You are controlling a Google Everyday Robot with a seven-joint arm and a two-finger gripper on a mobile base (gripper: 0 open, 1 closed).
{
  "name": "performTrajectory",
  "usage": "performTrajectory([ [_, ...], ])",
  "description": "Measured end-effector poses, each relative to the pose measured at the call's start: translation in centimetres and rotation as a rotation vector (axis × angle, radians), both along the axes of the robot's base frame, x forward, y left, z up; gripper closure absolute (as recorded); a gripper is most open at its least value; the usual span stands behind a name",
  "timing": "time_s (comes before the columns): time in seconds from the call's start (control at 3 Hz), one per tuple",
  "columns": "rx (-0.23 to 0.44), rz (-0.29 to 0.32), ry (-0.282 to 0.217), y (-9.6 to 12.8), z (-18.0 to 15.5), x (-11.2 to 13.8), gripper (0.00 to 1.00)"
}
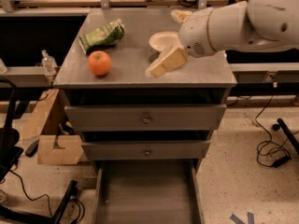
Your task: Place orange into bottom drawer
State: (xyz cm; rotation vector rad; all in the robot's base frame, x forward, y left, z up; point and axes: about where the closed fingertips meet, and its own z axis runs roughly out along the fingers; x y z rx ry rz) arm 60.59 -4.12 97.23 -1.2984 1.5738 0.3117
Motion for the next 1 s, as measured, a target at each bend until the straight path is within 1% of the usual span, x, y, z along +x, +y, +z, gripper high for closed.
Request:
performTrajectory([
  [0.33, -0.009, 0.064, 0.002, 4.8, -2.3, 3.2, 0.00],
  [0.67, -0.024, 0.116, 0.015, 9.2, -4.5, 5.4, 0.00],
  [1.0, -0.020, 0.172, 0.027, 13.3, -6.2, 6.9, 0.00],
])
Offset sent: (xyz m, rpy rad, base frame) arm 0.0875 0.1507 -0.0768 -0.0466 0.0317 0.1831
